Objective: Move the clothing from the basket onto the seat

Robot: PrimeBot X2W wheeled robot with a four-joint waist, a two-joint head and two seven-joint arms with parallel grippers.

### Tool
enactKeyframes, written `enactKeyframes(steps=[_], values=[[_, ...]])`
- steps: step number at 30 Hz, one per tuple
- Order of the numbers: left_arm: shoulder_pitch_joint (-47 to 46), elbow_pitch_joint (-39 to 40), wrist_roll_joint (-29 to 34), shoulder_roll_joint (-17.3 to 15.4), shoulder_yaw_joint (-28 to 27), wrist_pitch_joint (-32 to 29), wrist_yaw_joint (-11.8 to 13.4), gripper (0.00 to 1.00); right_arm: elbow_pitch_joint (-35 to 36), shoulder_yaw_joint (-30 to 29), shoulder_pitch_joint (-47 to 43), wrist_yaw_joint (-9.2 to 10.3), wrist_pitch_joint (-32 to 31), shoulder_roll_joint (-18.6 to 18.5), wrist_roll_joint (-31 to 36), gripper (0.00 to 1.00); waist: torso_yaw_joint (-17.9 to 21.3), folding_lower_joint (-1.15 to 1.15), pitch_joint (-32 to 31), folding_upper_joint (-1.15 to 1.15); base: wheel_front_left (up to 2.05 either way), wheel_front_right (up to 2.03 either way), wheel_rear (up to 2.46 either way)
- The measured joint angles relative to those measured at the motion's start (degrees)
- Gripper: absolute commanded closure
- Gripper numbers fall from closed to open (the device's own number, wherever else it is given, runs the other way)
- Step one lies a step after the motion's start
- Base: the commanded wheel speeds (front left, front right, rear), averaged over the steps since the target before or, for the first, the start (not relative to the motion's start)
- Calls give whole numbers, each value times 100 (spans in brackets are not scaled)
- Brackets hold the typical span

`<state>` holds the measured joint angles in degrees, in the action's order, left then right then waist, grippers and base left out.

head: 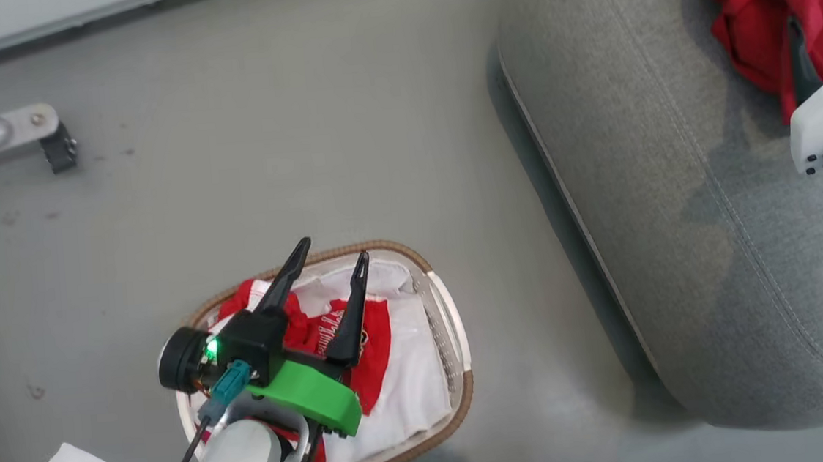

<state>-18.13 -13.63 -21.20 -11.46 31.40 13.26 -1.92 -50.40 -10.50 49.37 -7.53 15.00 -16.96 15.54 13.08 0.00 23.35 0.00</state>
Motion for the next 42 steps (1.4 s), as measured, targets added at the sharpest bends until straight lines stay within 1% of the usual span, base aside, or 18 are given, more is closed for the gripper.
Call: enactKeyframes(steps=[4, 9, 12, 16, 18, 20, 22, 25, 28, 31, 34, 37, 42], values=[[205, -180, -119, 91, -141, 94, 42, 0, 194, 223, -187, 0, 0, -27, -274, 0, -116, 0, -372, 0, 0, 0, 0], [347, -353, -168, 91, -364, 152, 78, 0, 463, 392, -281, 0, 0, 49, -579, 0, -309, 0, -812, 0, 0, 0, 0], [447, -375, -246, 123, -595, 171, 142, 0, 709, 460, -513, 0, 0, 260, -690, 0, -450, 0, -1060, 0, 0, 0, 0], [683, -261, -270, 165, -979, 188, 164, 0, 1221, 633, -921, 0, 2, 673, -865, 0, -636, 0, -1370, 0, 0, 0, 0], [883, -202, -270, 194, -1199, 188, 193, 0, 1415, 769, -1253, 0, 7, 929, -989, 0, -720, 0, -1528, 0, 0, 0, 0], [1070, -156, -279, 260, -1395, 189, 199, 0, 1590, 833, -1588, 0, 8, 1093, -1126, 0, -787, 0, -1669, 0, 0, 0, 0], [1293, -136, -370, 378, -1626, 190, 198, 0, 1797, 790, -1969, 0, 8, 1221, -1249, 0, -852, 0, -1822, 0, 0, 0, 0], [1572, -136, -348, 449, -1807, 191, 186, 0, 2047, 754, -2556, 0, 8, 1367, -1374, 0, -938, 0, -2031, 0, 0, 0, 0], [1777, -131, -327, 523, -1979, 191, 183, 0, 2286, 712, -3072, 0, 8, 1404, -1501, 0, -1025, 0, -2208, 0, 0, 0, 0], [1967, -132, -280, 549, -2150, 191, 157, 0, 2466, 814, -3567, 0, 8, 1414, -1985, 0, -1114, 0, -2362, 0, 0, 0, 0], [2111, -166, -233, 576, -2231, 191, 101, 0, 2638, 770, -3941, 0, 8, 1419, -2234, 0, -1191, 0, -2482, 0, 0, 0, 0], [2195, -237, -143, 615, -2231, 191, 49, 0, 2792, 642, -4231, 0, 8, 1415, -2354, 0, -1267, 0, -2571, 0, 0, 0, 0], [2234, -328, -18, 650, -2235, 191, 8, 0, 2908, 755, -4439, 0, 8, 1423, -2336, 0, -1295, 0, -2641, 0, 0, 0, 0]])
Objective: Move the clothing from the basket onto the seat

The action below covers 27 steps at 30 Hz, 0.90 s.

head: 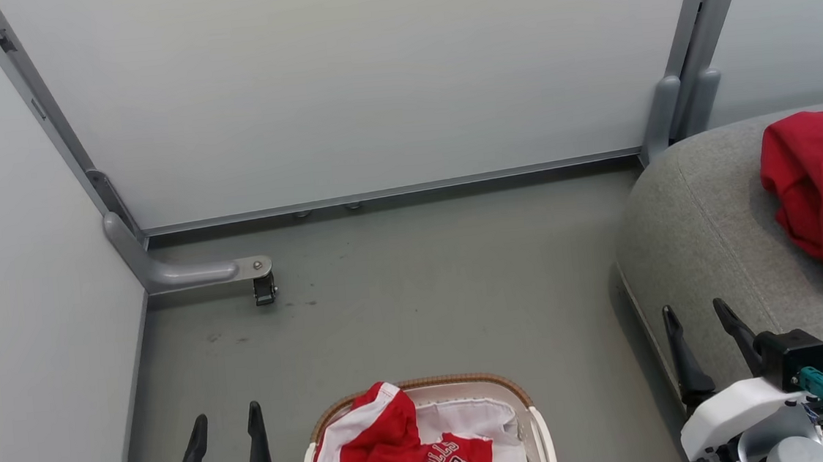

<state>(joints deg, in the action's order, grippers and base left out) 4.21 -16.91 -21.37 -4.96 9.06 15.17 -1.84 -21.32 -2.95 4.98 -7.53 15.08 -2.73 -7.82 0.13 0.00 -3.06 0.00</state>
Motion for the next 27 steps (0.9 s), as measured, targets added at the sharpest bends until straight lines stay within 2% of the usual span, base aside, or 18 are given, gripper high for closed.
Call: enactKeyframes(steps=[27], values=[[-10, -56, 185, 134, -132, 0, -122, 0, 27, 79, -55, 0, 0, -4, -10, 0, 21, 0, 52, 0, 0, 0, 0]])
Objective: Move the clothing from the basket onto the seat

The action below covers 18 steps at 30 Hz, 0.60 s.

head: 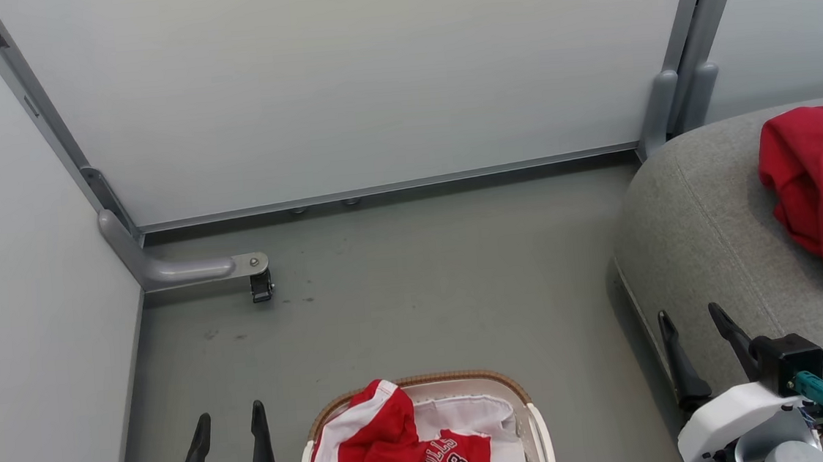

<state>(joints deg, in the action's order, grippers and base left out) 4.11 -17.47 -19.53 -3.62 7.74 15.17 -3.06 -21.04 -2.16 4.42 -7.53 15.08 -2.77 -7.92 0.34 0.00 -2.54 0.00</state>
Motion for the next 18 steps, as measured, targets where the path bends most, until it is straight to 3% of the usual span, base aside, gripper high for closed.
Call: enactKeyframes(steps=[9, 18], values=[[-80, -3, 97, 16, 16, 0, -53, 0, 42, -10, 4, 0, 0, 0, 11, 0, 36, 0, 86, 0, 0, 0, 0], [-995, -486, 560, -66, 554, -51, -200, 0, 291, -131, 284, 0, 0, -1, 188, 0, 138, 0, 458, 0, 0, 0, 0]])
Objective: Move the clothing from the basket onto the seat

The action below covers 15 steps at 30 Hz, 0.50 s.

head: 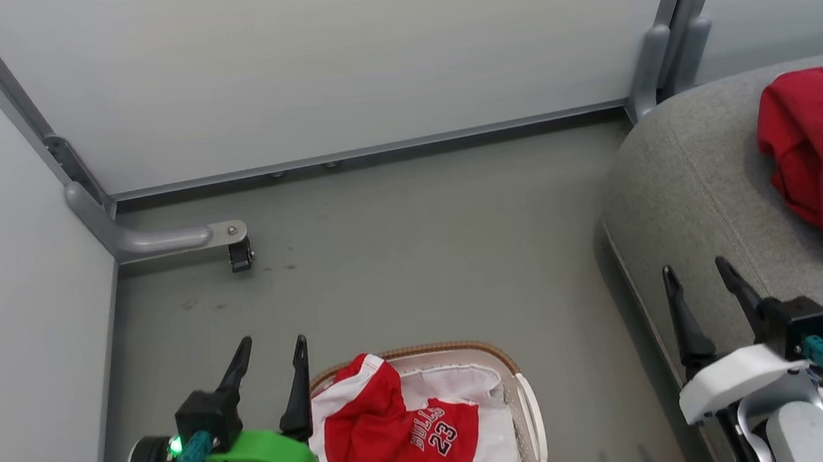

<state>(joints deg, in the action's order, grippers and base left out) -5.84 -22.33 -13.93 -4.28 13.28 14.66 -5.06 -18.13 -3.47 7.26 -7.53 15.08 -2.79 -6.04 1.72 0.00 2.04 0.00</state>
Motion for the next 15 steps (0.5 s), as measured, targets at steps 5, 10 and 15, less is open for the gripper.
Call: enactKeyframes(steps=[5, 10, 15], values=[[-743, -617, 192, -12, 348, -167, -93, 0, 223, 25, 304, 0, 0, 3, 107, 0, 89, 0, 378, 0, 0, 0, 0], [-1508, -1447, 315, -33, 661, -476, -158, 0, 399, 88, 643, 0, 0, 0, 103, 0, 222, 0, 860, 0, 0, 0, 0], [-2213, -2209, 626, -252, 1045, -615, -201, 0, 510, 231, 977, 0, 0, -1, 47, 0, 382, 0, 1392, 0, 0, 0, 0]])
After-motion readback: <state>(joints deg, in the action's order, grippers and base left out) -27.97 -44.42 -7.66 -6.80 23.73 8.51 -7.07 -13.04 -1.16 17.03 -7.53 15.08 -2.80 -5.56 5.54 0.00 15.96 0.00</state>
